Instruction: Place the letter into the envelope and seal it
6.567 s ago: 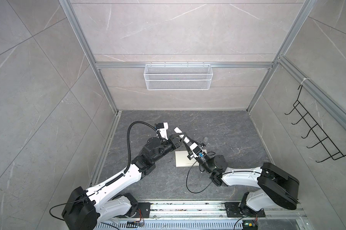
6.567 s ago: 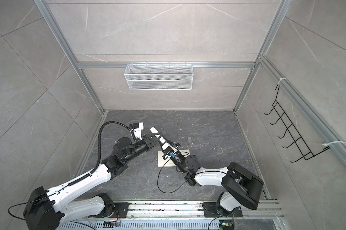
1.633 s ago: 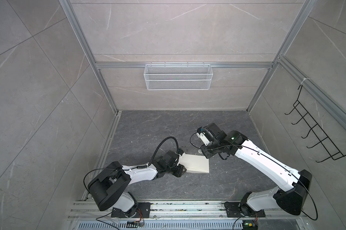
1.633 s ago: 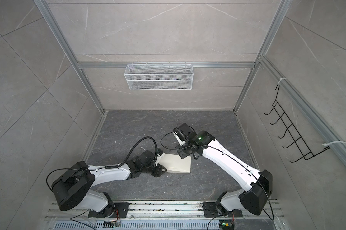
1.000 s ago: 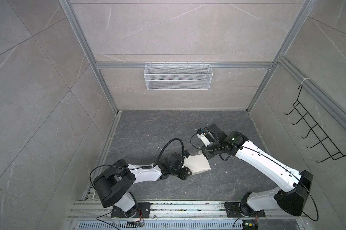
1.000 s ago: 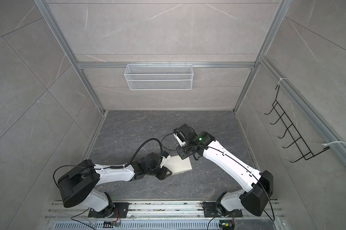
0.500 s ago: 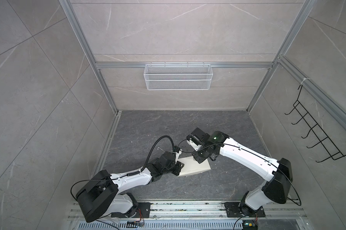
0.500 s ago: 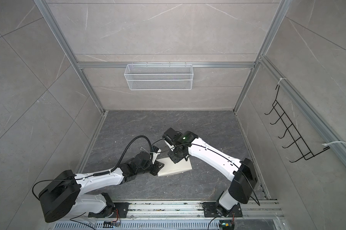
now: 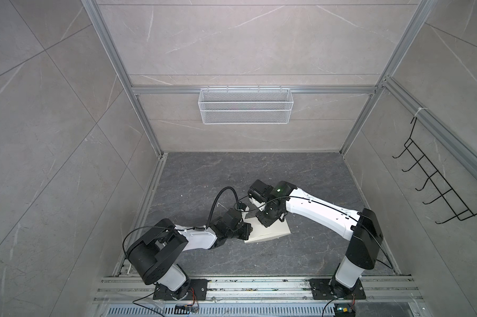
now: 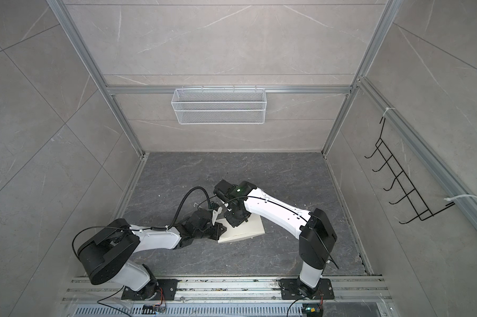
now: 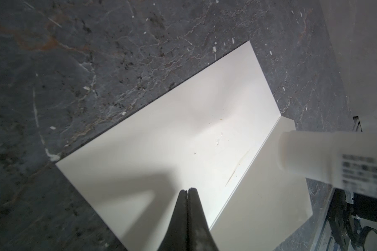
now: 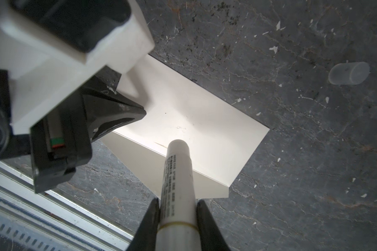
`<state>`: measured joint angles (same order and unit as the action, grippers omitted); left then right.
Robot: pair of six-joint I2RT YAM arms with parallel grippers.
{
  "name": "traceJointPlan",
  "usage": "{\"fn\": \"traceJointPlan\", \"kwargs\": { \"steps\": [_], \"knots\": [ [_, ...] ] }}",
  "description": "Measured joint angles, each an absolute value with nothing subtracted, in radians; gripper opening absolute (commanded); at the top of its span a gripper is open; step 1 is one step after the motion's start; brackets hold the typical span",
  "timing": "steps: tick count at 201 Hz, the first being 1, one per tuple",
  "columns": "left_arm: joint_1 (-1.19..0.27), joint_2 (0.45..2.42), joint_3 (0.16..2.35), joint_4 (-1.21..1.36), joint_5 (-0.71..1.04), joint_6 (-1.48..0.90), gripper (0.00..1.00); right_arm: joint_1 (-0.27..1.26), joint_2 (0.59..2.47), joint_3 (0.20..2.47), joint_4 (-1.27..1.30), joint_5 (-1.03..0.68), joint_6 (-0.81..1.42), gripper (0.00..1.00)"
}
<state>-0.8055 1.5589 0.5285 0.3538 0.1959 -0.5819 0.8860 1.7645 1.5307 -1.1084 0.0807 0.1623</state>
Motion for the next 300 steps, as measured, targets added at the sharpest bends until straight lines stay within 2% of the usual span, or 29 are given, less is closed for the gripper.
{"fn": "traceJointPlan", "kwargs": {
  "steps": [106, 300],
  "knots": [
    [-0.789, 1.591, 0.503, 0.424, 0.194, -0.656, 0.0, 0.894, 1.89, 1.591, -1.112, 0.063, 0.162, 0.0],
    [-0.789, 1.605, 0.503, 0.449, 0.191, -0.66, 0.0, 0.9, 1.964, 1.602, -1.126, 0.065, 0.165, 0.0]
  ]
}}
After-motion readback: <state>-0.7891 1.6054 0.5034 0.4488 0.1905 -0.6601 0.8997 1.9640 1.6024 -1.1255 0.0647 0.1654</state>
